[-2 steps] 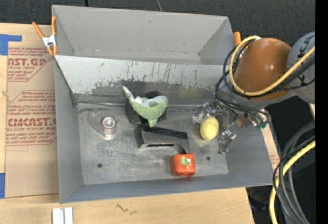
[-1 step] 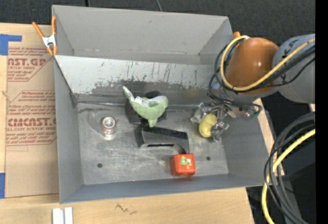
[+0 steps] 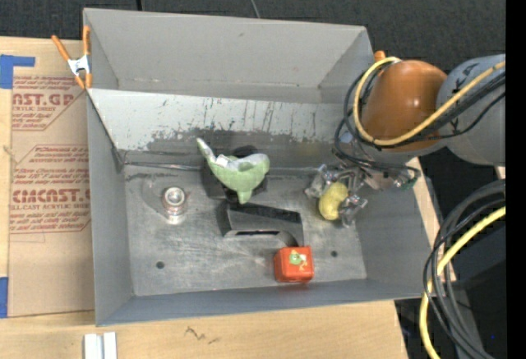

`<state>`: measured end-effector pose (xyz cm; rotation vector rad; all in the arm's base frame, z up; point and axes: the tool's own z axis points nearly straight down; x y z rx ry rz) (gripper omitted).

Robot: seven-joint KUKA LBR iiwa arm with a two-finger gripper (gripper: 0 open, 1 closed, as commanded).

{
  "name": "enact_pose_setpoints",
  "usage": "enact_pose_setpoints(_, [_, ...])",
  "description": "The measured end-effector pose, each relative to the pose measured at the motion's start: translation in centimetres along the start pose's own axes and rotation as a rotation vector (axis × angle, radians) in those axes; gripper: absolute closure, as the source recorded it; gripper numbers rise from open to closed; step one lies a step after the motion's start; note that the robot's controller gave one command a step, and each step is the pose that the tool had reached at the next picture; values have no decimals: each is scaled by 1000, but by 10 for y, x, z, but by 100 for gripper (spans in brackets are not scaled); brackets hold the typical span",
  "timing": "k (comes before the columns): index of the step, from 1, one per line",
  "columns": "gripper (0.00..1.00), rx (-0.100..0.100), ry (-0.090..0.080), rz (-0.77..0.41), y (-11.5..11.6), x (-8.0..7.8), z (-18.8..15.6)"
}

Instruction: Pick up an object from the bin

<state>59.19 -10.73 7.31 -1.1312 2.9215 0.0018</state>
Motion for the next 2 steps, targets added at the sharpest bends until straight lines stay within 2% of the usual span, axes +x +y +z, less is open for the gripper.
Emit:
enact_pose_setpoints(1, [100,0,4,-45,31,-4,-148])
enact_pose_setpoints(2, [100,-2,5,-45,31,-3,-147])
